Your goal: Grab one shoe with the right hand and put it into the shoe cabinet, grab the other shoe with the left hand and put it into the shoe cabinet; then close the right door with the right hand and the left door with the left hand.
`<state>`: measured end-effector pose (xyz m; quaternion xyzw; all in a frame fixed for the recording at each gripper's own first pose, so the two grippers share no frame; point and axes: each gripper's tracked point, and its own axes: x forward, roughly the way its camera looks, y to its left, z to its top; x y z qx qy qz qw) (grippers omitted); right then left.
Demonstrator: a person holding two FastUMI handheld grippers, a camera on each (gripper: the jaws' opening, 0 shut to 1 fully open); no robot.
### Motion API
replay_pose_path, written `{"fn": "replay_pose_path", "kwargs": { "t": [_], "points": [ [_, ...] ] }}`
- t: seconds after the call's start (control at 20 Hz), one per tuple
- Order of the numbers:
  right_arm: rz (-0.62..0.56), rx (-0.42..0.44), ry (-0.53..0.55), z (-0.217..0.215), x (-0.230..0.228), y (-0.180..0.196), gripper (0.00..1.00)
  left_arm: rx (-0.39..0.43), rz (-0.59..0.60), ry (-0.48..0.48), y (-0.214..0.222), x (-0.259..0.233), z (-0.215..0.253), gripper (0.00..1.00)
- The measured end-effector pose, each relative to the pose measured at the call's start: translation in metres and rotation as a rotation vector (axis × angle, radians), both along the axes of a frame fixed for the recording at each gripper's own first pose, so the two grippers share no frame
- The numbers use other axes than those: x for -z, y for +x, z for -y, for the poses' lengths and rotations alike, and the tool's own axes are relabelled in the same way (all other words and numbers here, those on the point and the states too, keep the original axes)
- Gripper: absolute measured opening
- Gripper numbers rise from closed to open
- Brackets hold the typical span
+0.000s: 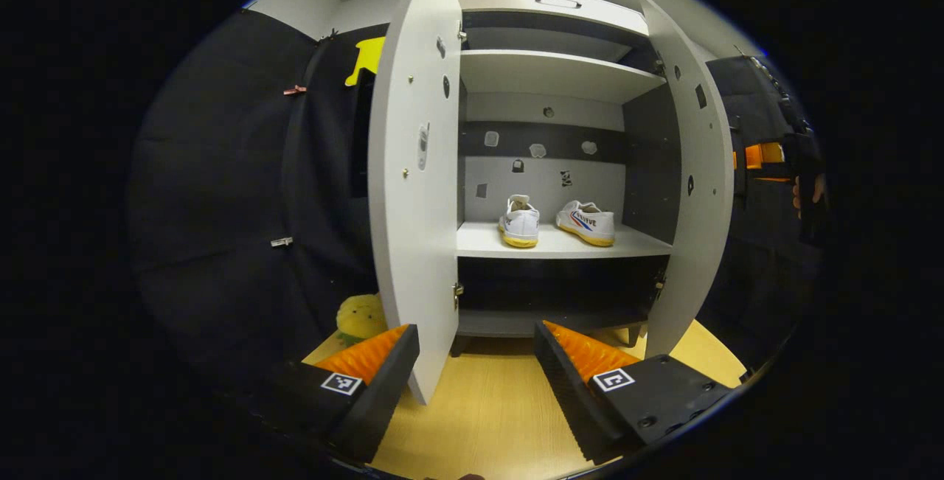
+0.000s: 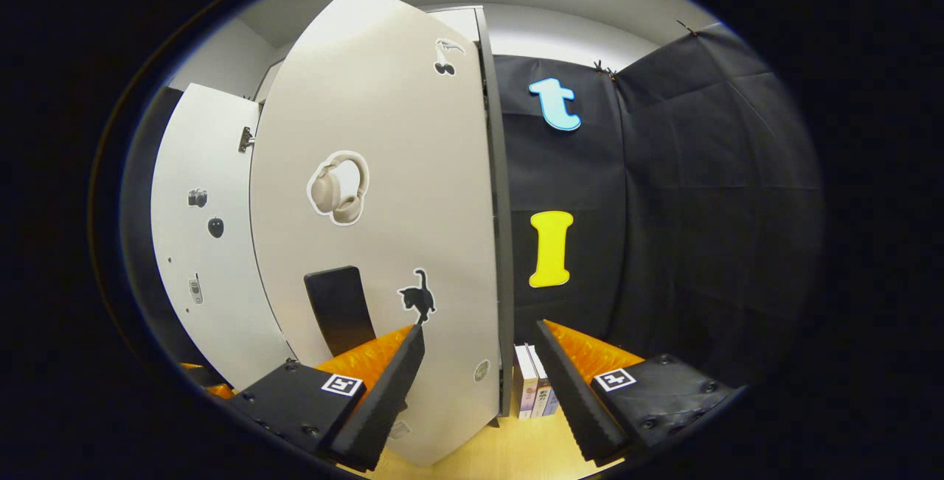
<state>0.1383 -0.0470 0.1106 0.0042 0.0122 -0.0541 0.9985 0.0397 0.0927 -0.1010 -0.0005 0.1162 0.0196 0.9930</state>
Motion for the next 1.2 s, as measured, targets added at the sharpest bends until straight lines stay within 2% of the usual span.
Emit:
{"fn": "replay_pose_path", "kwargs": {
  "t": [0.15, 0.25, 0.6, 0.8, 0.9, 1.0, 1.2],
  "points": [
    [-0.013, -0.081, 0.043, -0.04, 0.005, 0.016, 0.98, -0.032, 0.006, 0.003, -0.008, -0.003, -0.015, 0.97],
    [-0.006, -0.106, 0.033, -0.056, 0.006, 0.02, 0.98, -0.054, 0.012, 0.002, -0.014, -0.006, -0.026, 0.97],
    [0.012, -0.176, 0.022, -0.099, 0.011, 0.006, 0.98, -0.09, 0.014, 0.012, -0.033, -0.007, -0.057, 0.98],
    [0.007, -0.164, 0.052, -0.104, 0.022, -0.008, 0.98, -0.108, 0.012, 0.013, -0.037, -0.011, -0.08, 0.97],
    [-0.017, -0.164, 0.08, -0.107, 0.037, -0.016, 0.98, -0.143, 0.031, 0.015, -0.037, -0.019, -0.1, 0.97],
    [-0.051, -0.155, 0.099, -0.108, 0.056, -0.025, 0.98, -0.135, 0.046, 0.01, -0.029, -0.028, -0.111, 0.98],
    [-0.067, -0.118, 0.069, -0.107, 0.083, -0.049, 0.98, -0.096, 0.088, 0.026, -0.012, -0.058, -0.142, 0.98]
  ]
}}
